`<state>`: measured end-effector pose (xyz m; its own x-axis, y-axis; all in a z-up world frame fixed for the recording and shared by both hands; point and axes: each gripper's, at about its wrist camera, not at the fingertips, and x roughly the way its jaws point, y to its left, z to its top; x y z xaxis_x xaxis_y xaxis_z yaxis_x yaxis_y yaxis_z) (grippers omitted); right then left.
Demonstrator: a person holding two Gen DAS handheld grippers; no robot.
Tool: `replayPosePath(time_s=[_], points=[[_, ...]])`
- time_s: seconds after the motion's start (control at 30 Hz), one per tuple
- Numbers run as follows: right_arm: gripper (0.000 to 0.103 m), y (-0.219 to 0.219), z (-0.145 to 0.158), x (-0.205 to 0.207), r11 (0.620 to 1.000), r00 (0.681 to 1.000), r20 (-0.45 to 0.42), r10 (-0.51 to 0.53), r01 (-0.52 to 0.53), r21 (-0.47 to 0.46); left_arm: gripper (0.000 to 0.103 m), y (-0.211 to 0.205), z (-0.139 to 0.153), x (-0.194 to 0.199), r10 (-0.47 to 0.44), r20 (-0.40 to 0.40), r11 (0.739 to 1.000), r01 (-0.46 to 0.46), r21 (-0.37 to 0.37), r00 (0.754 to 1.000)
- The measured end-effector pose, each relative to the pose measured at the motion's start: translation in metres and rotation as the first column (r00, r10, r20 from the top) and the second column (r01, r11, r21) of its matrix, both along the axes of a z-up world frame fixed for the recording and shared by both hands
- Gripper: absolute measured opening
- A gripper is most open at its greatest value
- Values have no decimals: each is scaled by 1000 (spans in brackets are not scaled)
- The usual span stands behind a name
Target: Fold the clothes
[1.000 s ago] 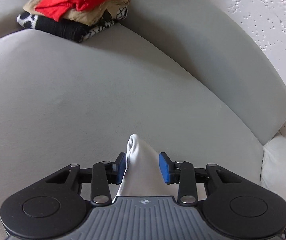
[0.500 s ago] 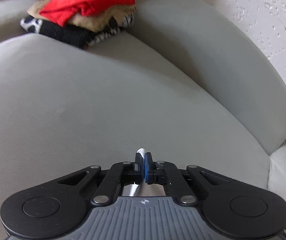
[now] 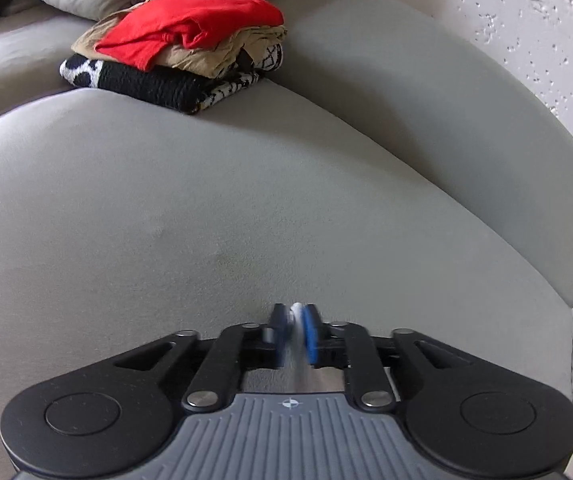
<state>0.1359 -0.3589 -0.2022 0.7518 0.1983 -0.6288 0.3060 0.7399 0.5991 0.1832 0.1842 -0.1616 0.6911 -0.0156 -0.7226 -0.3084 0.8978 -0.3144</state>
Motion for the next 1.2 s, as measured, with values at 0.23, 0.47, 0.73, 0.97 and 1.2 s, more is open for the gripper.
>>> replayPosePath(time_s=[0.23, 0.47, 0.73, 0.97, 1.2], points=[[49, 13, 55, -86, 1000, 999, 28, -20, 20, -11, 37, -5, 55, -79, -46, -7, 999, 46, -3, 999], [56, 44, 104, -170, 997, 999, 17, 45, -44, -69, 44, -7, 69, -152, -149, -126, 985, 158, 67, 981], [57, 84, 96, -213, 992, 993, -57, 107, -110, -67, 40, -12, 27, -166, -242, -207, 968, 251, 21, 948], [57, 93, 93, -219, 989, 991, -71, 116, -122, -88, 22, -9, 13, -173, -246, -185, 969, 244, -35, 951], [57, 90, 84, -218, 988, 989, -104, 104, -115, -104, 4, -21, 40, -191, -249, -104, 967, 253, 33, 963]])
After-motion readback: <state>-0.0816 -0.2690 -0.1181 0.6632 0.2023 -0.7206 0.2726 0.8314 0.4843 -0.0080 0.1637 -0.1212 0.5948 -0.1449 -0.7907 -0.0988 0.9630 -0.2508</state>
